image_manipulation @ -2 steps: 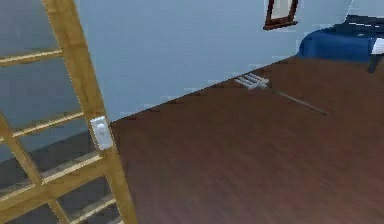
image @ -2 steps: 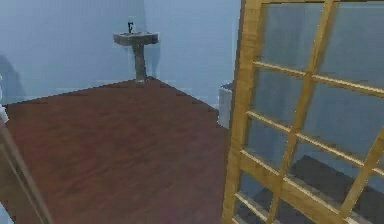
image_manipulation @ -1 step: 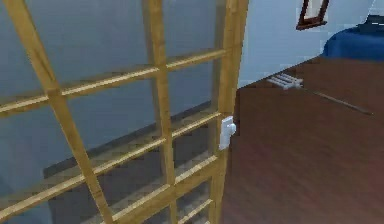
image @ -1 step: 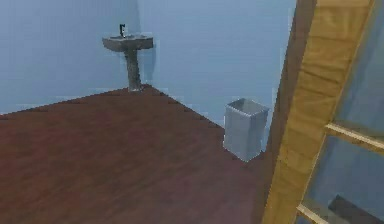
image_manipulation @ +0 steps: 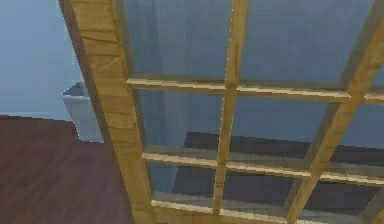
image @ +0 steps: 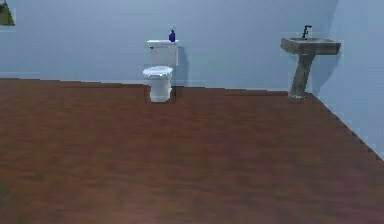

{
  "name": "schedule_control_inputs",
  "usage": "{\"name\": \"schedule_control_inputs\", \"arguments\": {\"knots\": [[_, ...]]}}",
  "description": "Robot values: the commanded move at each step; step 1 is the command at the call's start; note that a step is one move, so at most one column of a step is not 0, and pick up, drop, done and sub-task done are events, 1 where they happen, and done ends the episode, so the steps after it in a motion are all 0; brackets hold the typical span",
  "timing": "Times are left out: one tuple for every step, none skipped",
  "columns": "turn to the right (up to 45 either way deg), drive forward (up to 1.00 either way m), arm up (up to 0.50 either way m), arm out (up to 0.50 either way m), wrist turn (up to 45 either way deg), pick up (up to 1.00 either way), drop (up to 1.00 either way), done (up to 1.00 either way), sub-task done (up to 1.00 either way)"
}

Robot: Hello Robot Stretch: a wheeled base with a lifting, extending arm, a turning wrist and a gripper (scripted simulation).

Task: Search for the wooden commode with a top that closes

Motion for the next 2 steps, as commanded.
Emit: {"name": "schedule_control_inputs", "arguments": {"knots": [[-12.0, 0.00, 0.00, 0.00, 0.0, 0.00, 0.00, 0.00, 0.00], [0.0, 0.65, 0.00, 0.00, 0.0, 0.00, 0.00, 0.00, 0.00]]}}
